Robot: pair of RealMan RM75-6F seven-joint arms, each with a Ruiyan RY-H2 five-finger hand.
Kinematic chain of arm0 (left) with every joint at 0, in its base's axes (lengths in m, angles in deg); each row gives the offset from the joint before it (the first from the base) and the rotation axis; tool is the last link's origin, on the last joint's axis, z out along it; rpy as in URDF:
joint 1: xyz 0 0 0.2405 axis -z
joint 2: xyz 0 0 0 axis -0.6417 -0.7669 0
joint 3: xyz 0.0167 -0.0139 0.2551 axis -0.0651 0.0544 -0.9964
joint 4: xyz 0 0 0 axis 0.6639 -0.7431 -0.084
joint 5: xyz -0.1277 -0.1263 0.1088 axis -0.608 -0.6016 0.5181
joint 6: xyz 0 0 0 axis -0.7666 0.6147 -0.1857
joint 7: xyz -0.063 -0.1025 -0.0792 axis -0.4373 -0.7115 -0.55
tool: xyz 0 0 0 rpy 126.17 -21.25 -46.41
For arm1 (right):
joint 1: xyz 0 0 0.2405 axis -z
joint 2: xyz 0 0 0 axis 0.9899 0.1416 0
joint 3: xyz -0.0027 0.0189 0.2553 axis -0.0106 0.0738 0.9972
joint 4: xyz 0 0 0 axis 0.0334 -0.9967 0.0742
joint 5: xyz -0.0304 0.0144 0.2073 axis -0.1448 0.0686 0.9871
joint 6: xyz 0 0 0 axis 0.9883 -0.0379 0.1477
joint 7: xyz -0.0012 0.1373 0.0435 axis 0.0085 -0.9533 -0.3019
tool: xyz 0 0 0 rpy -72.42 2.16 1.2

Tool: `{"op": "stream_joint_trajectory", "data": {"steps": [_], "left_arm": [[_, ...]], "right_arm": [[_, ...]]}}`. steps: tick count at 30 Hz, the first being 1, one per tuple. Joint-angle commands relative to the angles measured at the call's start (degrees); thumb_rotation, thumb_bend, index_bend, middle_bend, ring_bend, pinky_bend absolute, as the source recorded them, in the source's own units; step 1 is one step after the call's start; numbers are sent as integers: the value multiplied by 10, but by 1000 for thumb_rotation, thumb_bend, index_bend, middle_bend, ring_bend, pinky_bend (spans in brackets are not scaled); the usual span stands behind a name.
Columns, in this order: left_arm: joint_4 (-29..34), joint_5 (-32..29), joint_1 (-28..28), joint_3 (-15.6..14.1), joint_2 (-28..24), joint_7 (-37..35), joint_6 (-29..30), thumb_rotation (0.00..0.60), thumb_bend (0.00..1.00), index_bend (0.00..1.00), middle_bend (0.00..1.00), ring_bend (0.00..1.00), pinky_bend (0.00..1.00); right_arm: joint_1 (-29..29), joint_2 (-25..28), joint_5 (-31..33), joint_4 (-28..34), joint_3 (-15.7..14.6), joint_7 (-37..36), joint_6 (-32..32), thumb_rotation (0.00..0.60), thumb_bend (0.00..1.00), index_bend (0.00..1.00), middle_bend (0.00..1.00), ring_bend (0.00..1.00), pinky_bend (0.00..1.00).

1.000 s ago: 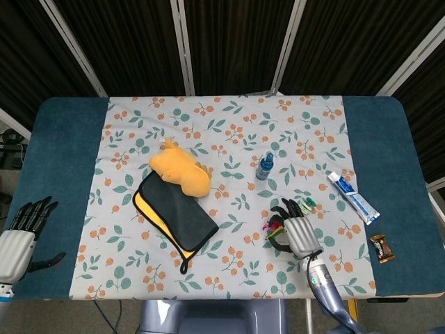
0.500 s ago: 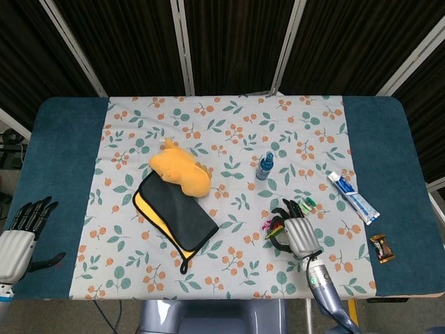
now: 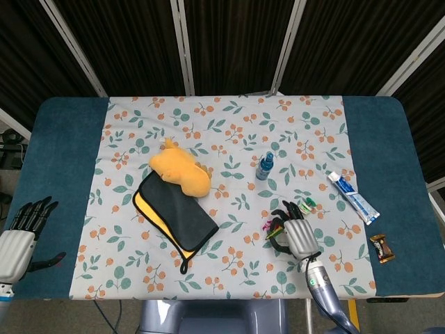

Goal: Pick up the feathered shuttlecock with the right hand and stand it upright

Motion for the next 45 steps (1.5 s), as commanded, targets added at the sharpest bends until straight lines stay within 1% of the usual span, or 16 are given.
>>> {"op": "stream_joint_trajectory", "data": {"steps": [1, 11, 22, 27, 31, 37, 40, 45], "left_arm": [[0, 0, 0, 0, 0, 0, 0, 597, 174, 0, 0, 0, 0], [0, -2, 0, 0, 0, -1, -2, 597, 175, 0, 0, 0, 0], [1, -2, 0, 0, 0, -1, -2, 598, 174, 0, 0, 0, 0], [1, -3, 0, 0, 0, -1, -3, 598, 176, 0, 0, 0, 0], [1, -3, 0, 1, 0, -1, -3, 596, 174, 0, 0, 0, 0], [1, -3, 0, 1, 0, 0, -2, 598, 174, 0, 0, 0, 0], [1, -3, 0, 1, 0, 1, -2, 599, 175, 0, 0, 0, 0], [0, -3, 0, 1, 0, 1, -2, 597, 171, 0, 0, 0, 0]], "right_arm": [[0, -1, 1, 0, 0, 1, 0, 600, 327, 561, 262, 0, 0], [2, -2, 6, 3, -1, 1, -1, 600, 424, 589, 271, 0, 0], [3, -1, 6, 7, -3, 3, -2, 600, 429, 609, 278, 0, 0], [1, 5, 0, 19, 1, 5, -9, 600, 429, 612, 278, 0, 0], [-3, 18, -8, 42, 10, 11, -19, 600, 428, 621, 278, 0, 0], [-9, 51, -17, 92, 28, 26, -33, 600, 434, 632, 278, 0, 0], [-11, 68, -7, 121, 43, 32, -37, 600, 442, 638, 284, 0, 0], [-10, 95, 28, 171, 73, 37, -40, 600, 442, 644, 291, 0, 0]]}}
